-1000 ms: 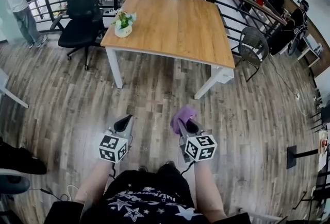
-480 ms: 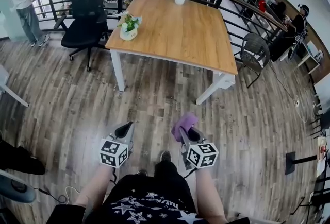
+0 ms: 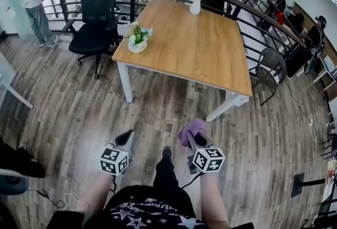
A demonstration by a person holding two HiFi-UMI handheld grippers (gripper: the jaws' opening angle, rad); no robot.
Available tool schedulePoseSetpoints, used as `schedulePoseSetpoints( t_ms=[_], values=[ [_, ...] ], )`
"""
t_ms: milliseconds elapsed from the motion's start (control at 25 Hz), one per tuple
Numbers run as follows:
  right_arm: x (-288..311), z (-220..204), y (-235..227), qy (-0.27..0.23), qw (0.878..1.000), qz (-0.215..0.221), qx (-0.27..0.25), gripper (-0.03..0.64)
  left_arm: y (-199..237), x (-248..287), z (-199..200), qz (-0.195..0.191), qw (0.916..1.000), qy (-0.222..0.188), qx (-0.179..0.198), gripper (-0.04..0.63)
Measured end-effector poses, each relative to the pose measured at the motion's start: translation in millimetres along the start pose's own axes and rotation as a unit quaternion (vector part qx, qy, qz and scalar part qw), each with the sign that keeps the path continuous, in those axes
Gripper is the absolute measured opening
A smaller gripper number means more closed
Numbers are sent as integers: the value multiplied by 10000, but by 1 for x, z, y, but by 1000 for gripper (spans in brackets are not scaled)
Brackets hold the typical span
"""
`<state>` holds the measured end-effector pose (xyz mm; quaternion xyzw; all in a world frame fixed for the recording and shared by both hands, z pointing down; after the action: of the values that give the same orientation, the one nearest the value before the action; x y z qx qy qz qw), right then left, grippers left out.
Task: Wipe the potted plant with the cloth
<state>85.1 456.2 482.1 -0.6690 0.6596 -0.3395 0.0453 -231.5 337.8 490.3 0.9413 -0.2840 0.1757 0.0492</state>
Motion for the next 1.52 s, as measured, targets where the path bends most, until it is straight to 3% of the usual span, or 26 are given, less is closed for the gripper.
schedulePoseSetpoints(
  t_ms=[480, 920, 1200, 1520],
  values=[
    [126, 93, -64, 387, 9986, 358, 29, 81, 42, 126, 50, 282, 9994, 194, -66, 2],
    [201, 171, -121, 518, 9966, 628, -94, 81, 60, 222, 92, 565, 9981, 237, -79, 2],
    [235, 209, -143, 461, 9954, 828, -129, 81, 83, 252, 109, 1067, 9937, 101, -335, 2],
    [269, 205, -129, 841, 9904, 1066, -258, 81, 109, 251, 108, 1246, 9916, 223, -260, 2]
  ],
)
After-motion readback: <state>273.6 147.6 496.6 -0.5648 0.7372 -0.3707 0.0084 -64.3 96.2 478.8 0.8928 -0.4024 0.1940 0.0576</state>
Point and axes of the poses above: the fingertips, and each gripper's own axes: x forward along the fingers, y to its left, z out of its top, the point moved 10 cm from there along -x, backward along the fingers, and after that the axes turned 14 degrees about x, right-handed, at the moved point
